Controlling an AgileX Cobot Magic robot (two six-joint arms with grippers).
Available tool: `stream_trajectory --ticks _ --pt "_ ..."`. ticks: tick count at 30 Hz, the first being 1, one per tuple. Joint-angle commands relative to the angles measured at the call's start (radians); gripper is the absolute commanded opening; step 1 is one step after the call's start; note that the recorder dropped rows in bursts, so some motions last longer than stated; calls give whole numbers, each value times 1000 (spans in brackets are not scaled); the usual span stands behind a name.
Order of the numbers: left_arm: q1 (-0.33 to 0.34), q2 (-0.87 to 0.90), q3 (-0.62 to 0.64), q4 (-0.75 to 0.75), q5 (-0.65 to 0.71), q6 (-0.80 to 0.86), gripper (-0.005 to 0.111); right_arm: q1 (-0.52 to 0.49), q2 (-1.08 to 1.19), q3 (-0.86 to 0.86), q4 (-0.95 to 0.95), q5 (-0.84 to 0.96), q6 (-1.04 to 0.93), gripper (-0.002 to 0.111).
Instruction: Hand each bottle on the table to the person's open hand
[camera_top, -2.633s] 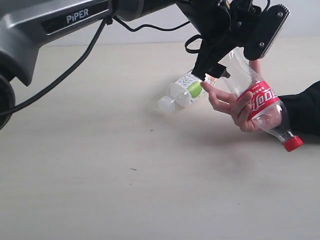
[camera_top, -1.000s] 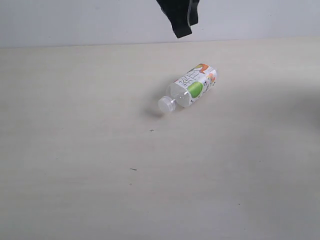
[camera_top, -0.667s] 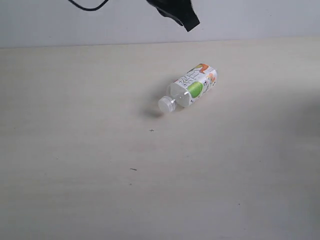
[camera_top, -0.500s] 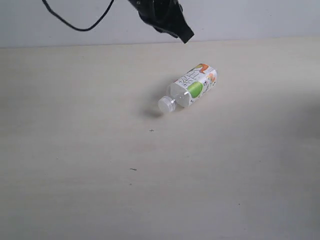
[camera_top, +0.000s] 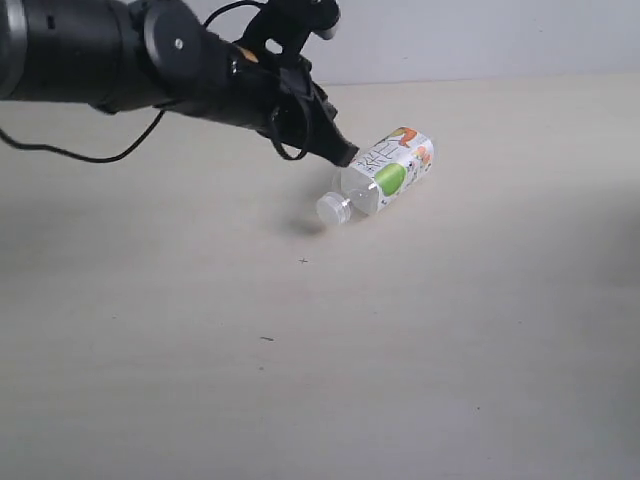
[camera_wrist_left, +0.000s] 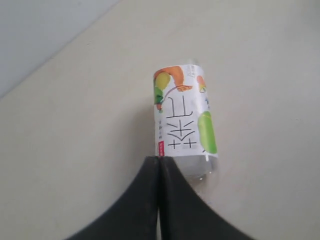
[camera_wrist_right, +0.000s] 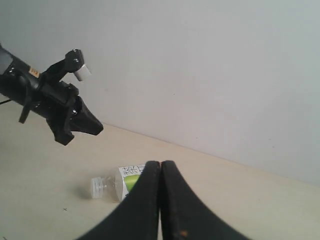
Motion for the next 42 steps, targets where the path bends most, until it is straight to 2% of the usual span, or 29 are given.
stream_trajectory --ticks 1,4,8,12,18,24,31,37,40,42 --pt "-39 -107 173 -21 -203 22 0 -4 -5 5 0 1 -1 0" --pt "-61 -178 269 -14 -272 16 0 -4 -5 5 0 1 -1 0" --pt "-78 -246 380 10 -463 -72 0 -4 -5 5 0 1 -1 0" --pt "-78 -285 439 205 -544 -263 0 -4 -5 5 0 1 -1 0" --pt "-78 -308 439 532 -556 -575 0 -4 -5 5 0 1 -1 0" --pt "-78 -303 439 763 -500 -602 0 -4 -5 5 0 1 -1 0" --pt "-68 -293 439 812 -490 -636 0 -4 -5 5 0 1 -1 0" --pt "38 -188 437 820 -546 -692 0 -4 -5 5 0 1 -1 0" --pt "67 -159 403 820 -480 -743 0 -4 -5 5 0 1 -1 0" --pt "69 -152 362 820 -369 -775 0 -4 -5 5 0 1 -1 0"
